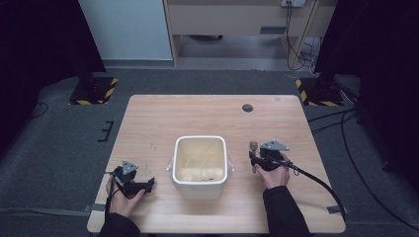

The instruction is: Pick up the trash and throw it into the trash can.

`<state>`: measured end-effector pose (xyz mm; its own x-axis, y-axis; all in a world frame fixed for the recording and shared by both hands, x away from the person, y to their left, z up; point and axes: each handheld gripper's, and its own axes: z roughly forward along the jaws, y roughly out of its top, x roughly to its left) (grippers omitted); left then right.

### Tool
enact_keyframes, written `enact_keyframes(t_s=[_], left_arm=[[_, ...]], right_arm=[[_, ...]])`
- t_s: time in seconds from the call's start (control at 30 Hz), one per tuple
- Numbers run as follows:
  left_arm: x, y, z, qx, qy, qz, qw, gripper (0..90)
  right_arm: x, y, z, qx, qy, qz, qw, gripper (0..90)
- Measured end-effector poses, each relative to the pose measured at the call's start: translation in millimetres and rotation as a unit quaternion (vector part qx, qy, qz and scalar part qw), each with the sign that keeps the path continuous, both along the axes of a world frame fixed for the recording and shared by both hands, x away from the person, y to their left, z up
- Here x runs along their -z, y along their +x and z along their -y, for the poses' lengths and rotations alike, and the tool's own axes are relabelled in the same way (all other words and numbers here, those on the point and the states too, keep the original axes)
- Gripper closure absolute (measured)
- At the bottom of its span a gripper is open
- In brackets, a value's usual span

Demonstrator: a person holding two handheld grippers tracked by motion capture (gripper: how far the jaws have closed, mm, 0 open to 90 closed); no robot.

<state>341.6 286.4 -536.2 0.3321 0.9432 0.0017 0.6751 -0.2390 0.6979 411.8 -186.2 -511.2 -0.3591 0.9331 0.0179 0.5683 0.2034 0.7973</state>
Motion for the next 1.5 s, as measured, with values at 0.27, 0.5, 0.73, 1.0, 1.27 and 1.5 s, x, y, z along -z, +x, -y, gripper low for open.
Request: enact_keyframes(t_s=[0.27, 0.5, 0.73, 1.0, 1.27, 1.5], left_arm=[[0.0, 0.0, 0.0, 0.0, 0.0, 0.0, 1.0, 0.0], [0.0, 0.0, 0.0, 0.0, 0.0, 0.0, 1.0, 0.0], [0.0, 0.0, 0.0, 0.0, 0.0, 0.0, 1.0, 0.0], [0.0, 0.0, 0.0, 0.0, 0.0, 0.0, 1.0, 0.0], [0.0, 0.0, 0.0, 0.0, 0.0, 0.0, 1.0, 0.0], [0.0, 0.0, 0.0, 0.0, 0.0, 0.0, 1.0, 0.0]], right_arm=[[13.4, 5.2, -3.9, 0.007, -0.014, -0.029, 0.9995, 58.1], [22.1, 7.8, -7.1, 0.007, -0.022, -0.034, 0.9992, 67.2], [22.2, 7.3, -7.2, -0.001, -0.022, -0.032, 0.9992, 79.4], [16.8, 6.2, -4.5, -0.008, -0.023, -0.026, 0.9994, 79.7], [-12.7, -1.2, 6.0, -0.016, 0.025, 0.014, 0.9995, 79.6], [-32.6, -9.2, 15.9, -0.023, 0.05, 0.039, 0.9977, 79.6]])
